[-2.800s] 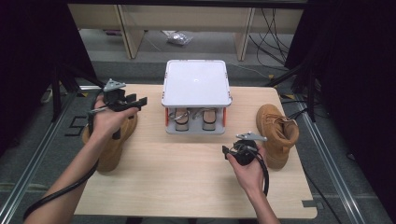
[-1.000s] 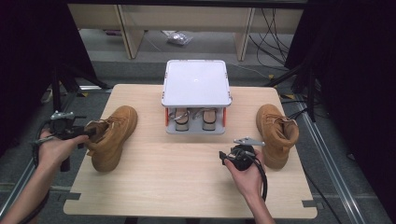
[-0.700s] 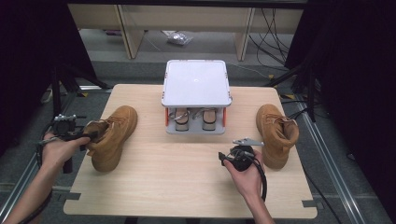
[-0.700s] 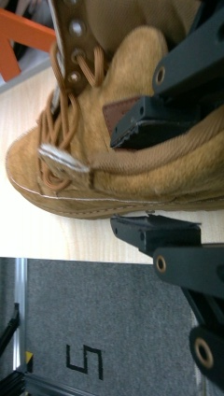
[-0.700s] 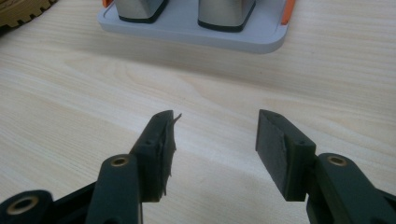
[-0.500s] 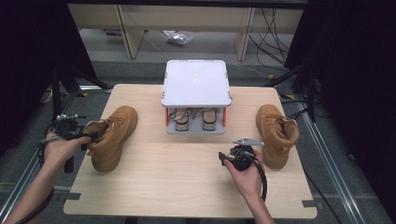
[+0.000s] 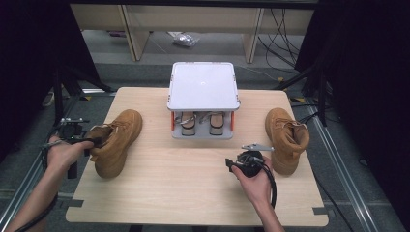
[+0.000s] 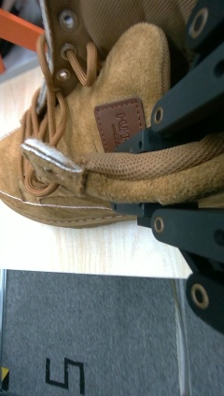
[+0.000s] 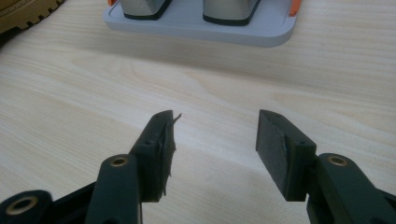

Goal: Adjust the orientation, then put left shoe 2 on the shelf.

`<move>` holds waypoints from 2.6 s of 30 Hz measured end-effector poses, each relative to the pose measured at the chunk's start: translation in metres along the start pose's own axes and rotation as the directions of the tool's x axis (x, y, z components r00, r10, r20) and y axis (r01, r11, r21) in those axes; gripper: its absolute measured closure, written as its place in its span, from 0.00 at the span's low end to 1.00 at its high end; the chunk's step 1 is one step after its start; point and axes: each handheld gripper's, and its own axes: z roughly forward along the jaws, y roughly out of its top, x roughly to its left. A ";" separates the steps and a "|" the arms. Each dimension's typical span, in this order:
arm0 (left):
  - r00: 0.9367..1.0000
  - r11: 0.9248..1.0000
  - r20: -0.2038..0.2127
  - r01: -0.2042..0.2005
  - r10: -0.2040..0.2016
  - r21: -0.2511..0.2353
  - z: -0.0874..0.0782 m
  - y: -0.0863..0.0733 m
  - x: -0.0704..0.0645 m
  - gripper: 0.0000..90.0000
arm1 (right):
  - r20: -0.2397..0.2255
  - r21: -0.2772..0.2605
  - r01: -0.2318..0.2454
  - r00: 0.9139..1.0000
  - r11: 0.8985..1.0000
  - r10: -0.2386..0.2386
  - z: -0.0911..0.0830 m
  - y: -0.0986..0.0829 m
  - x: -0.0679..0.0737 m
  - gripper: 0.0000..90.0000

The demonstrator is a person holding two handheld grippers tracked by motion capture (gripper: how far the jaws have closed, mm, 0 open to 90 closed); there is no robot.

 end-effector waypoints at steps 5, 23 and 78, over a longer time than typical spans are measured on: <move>0.995 0.994 0.034 0.098 -0.096 -0.055 0.000 -0.006 0.002 0.90 | 0.009 0.005 -0.024 1.000 1.000 0.024 -0.001 0.000 0.000 0.53; 0.969 0.968 0.133 0.223 -0.208 -0.117 -0.007 0.000 0.007 0.91 | 0.002 -0.015 -0.040 0.999 0.999 0.040 -0.001 -0.003 -0.016 0.54; 0.908 0.894 0.286 0.379 -0.307 -0.241 -0.012 0.048 -0.018 0.91 | -0.002 -0.018 -0.069 0.998 0.997 0.069 -0.006 -0.007 -0.021 0.54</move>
